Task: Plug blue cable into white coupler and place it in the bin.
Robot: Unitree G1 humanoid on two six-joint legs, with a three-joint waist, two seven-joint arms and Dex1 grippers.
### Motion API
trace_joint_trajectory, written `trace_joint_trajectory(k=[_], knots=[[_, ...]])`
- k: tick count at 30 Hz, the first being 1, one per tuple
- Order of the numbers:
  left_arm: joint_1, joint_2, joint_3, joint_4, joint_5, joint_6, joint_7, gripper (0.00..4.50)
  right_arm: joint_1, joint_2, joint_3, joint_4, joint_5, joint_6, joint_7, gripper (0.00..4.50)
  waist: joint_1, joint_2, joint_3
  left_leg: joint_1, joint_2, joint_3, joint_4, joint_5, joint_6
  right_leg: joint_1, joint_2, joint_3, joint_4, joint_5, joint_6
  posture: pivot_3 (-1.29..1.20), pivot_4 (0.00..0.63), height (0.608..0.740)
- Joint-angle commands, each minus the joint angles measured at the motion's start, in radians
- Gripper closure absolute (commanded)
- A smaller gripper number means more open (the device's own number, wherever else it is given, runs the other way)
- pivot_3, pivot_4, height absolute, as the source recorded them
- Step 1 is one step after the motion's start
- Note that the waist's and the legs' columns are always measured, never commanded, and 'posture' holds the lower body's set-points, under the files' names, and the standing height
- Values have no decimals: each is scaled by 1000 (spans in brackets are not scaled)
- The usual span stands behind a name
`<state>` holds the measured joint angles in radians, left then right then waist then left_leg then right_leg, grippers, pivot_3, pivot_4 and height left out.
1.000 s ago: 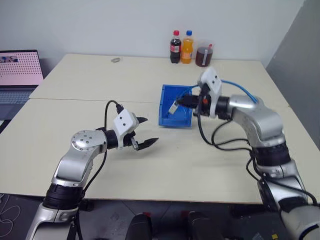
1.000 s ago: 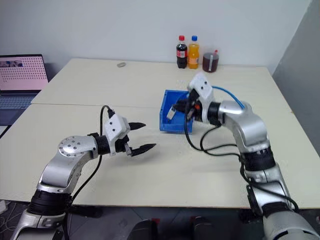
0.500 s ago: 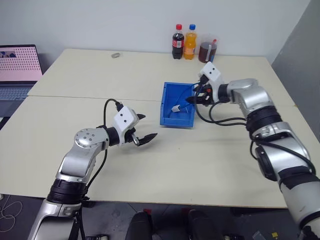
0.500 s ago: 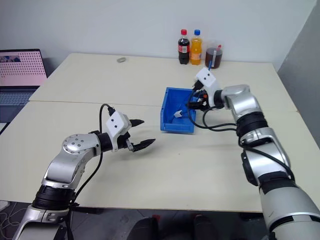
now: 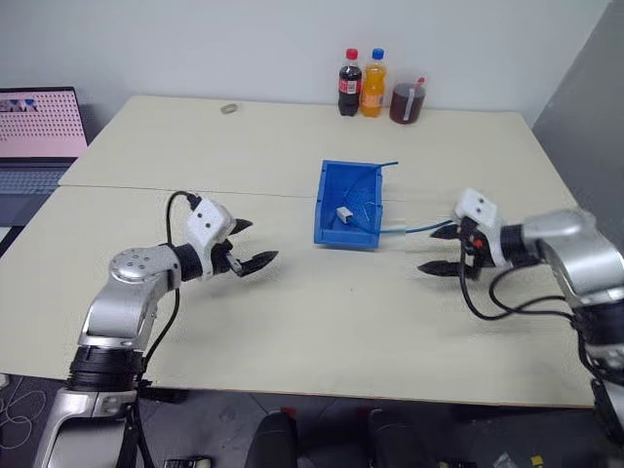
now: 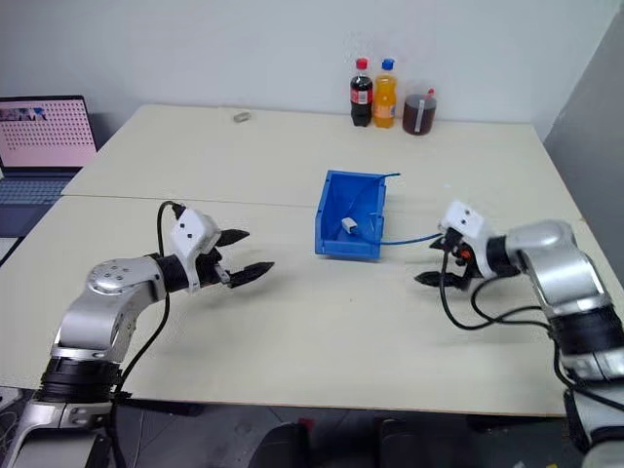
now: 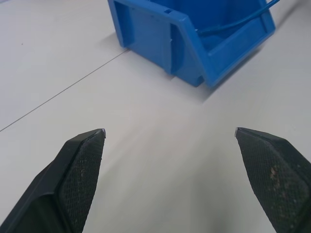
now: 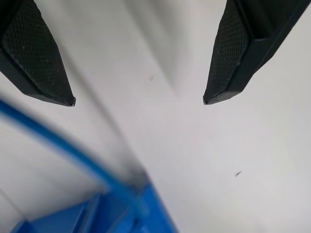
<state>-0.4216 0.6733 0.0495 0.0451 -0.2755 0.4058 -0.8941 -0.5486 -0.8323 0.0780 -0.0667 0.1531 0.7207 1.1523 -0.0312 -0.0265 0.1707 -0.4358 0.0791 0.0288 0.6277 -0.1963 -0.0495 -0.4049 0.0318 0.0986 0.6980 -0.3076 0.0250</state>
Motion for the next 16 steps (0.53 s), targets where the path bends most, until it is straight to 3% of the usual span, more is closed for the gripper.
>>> trace_joint_trajectory(k=[1, 8, 16], knots=[[9, 19, 49, -41, -35, 21, 2, 0, 129, -36, -158, -150, 65, 62, -59, 16, -2, 0, 0, 1, 0, 0, 0, 0, 0, 0, 0, 0, 0, 0, 1, 0, 150, 740], [8, 23, 103, -98, -93, 111, 36, 0, 269, 38, -412, -395, 276, 204, -159, 16, -7, -1, 0, 1, 0, 0, 1, 0, 0, 1, 1, 1, 1, -2, 5, 0, 150, 740], [42, 34, 100, -187, -99, 174, 75, 0, 212, 82, -335, -357, 284, 173, -282, 16, -6, -2, 0, 2, 0, 0, 1, 0, 0, 1, 1, 1, 1, -2, 6, 0, 150, 740]])
